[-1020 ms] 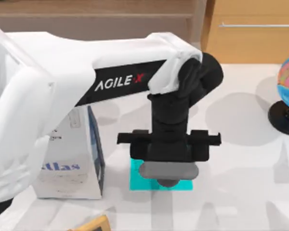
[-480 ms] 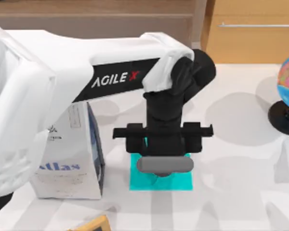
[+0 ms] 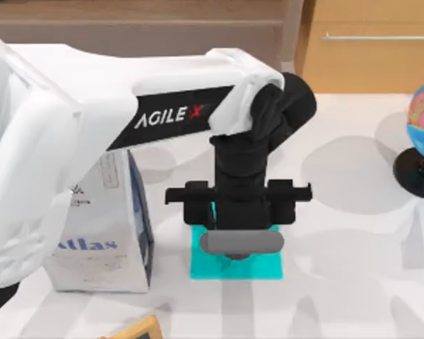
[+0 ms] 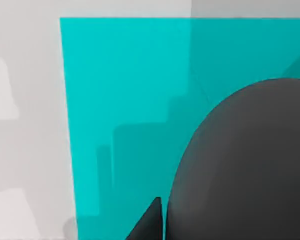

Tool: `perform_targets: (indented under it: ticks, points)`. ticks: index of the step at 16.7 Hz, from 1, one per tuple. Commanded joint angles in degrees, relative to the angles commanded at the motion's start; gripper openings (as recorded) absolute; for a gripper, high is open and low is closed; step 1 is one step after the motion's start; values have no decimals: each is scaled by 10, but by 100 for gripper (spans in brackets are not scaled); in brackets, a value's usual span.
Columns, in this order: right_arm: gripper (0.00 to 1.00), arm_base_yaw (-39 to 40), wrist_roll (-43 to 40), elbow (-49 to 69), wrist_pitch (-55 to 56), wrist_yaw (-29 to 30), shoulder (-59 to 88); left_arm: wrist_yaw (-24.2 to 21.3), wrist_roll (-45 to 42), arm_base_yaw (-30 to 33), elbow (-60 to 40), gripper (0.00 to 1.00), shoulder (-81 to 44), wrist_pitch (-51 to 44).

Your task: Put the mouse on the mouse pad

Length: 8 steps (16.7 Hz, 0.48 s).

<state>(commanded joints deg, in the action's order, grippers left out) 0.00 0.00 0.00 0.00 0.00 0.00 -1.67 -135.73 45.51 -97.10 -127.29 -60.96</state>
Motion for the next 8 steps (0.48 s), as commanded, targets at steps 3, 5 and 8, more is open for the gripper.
perform_targets:
  ticks: [3,5,8]
  points:
    - [100,0,0,0,0,0,0,0,0,0,0,90,0,0]
    - [100,0,0,0,0,0,0,0,0,0,0,100,0,0]
    - [100,0,0,0,0,0,0,0,0,0,0,100,0,0]
